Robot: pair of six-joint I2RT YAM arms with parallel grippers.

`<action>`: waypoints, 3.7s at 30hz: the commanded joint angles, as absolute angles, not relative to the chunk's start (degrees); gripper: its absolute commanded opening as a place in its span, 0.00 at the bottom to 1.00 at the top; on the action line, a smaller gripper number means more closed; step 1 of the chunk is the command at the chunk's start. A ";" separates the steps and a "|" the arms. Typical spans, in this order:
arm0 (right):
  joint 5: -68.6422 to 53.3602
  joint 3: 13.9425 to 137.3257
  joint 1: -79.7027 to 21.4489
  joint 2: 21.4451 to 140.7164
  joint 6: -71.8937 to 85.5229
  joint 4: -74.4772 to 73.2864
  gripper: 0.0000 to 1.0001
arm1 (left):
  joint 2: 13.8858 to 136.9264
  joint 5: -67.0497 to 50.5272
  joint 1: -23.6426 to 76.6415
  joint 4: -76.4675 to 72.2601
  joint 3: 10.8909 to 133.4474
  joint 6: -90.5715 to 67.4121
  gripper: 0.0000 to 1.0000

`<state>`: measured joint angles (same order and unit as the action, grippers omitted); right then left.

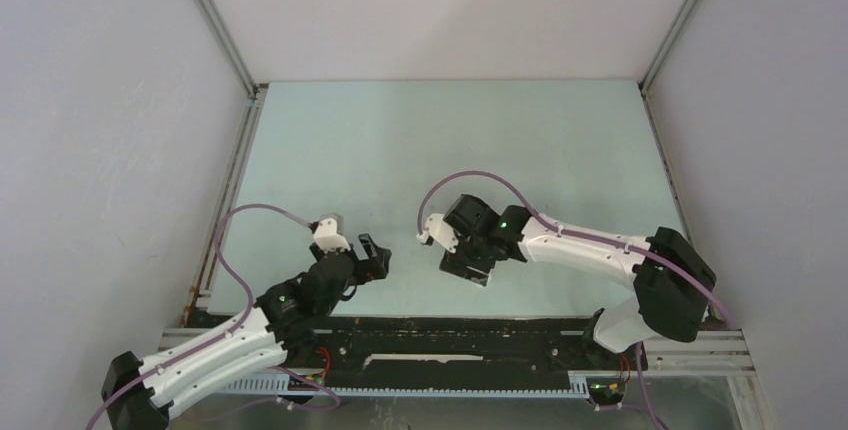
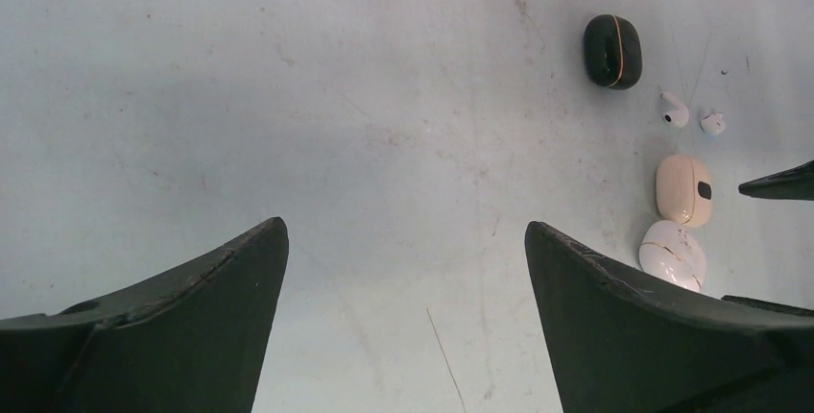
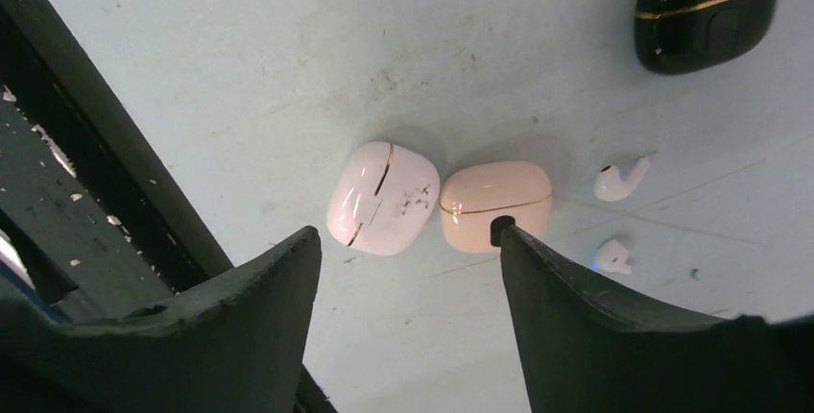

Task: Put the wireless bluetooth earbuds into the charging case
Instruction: Adjust the charging case at the center of the board, then pick up the charging case at the center of the board.

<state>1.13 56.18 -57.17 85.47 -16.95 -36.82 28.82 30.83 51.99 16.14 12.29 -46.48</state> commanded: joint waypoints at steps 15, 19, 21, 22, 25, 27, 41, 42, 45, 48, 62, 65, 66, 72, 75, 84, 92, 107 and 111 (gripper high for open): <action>-12.33 55.02 -50.21 93.16 -16.05 -39.17 0.59 | 24.76 30.78 51.68 12.46 9.39 -48.06 1.00; -12.17 55.02 -50.20 94.63 -15.71 -38.68 0.60 | 25.83 30.59 51.66 12.38 9.35 -48.48 1.00; -11.48 55.02 -50.24 95.21 -15.66 -38.40 0.60 | 26.45 30.37 51.69 11.96 9.40 -48.52 1.00; -11.03 55.02 -50.19 95.41 -15.72 -38.29 0.59 | 26.67 30.21 51.72 11.76 9.40 -48.47 0.99; -11.12 55.02 -49.80 95.11 -16.03 -38.27 0.48 | 27.04 29.53 51.61 10.61 9.49 -47.22 0.99; -12.03 55.02 -49.33 94.00 -16.49 -38.67 0.41 | 27.11 28.45 51.71 8.86 9.38 -44.77 0.98; -48.76 55.14 -39.21 83.99 -31.53 -53.84 0.31 | 35.26 6.05 62.53 -11.39 15.76 -12.24 0.69; -50.85 55.39 -38.05 84.03 -33.00 -55.27 0.30 | 36.92 5.91 65.74 -11.43 17.23 -8.68 0.69; -56.14 55.79 -35.28 83.63 -36.70 -57.75 0.30 | 41.14 6.31 74.48 -11.46 20.91 3.02 0.72; -60.11 57.23 -34.44 84.34 -41.24 -62.15 0.30 | 45.99 11.90 80.55 -10.72 24.62 13.44 0.74; -66.50 58.94 -33.57 85.61 -51.74 -70.95 0.31 | 62.08 11.12 85.03 -10.71 35.23 29.74 0.68; -66.77 58.97 -33.10 85.78 -51.99 -71.15 0.31 | 63.77 10.37 85.62 -10.77 36.17 30.31 0.64; -66.84 58.93 -33.05 85.77 -52.06 -71.30 0.31 | 64.11 9.99 85.70 -10.76 36.39 30.26 0.61; -67.70 59.31 -32.83 86.07 -54.17 -72.92 0.31 | 64.92 7.86 86.13 -10.83 36.78 29.41 0.53; -68.14 59.45 -32.86 86.58 -54.42 -73.15 0.31 | 64.98 6.67 86.24 -11.03 36.91 28.69 0.48; -69.66 61.34 -32.92 90.38 -59.01 -78.14 0.31 | 68.39 5.07 86.63 -13.79 37.26 28.33 0.39; -69.46 61.59 -30.88 89.54 -57.49 -77.33 0.47 | 63.79 6.28 86.66 -16.88 33.96 25.62 0.33; -52.07 49.70 -23.48 58.52 -29.27 -35.01 0.57 | 49.23 5.30 77.39 -28.42 17.25 1.09 0.25; -52.46 49.72 -24.90 57.76 -29.34 -34.63 0.60 | 46.69 3.48 74.35 -33.08 13.87 -3.14 0.26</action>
<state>-54.46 50.17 -23.64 57.54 -32.95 -42.44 49.41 6.04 76.82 -24.01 15.59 4.23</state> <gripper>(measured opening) 0.587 0.291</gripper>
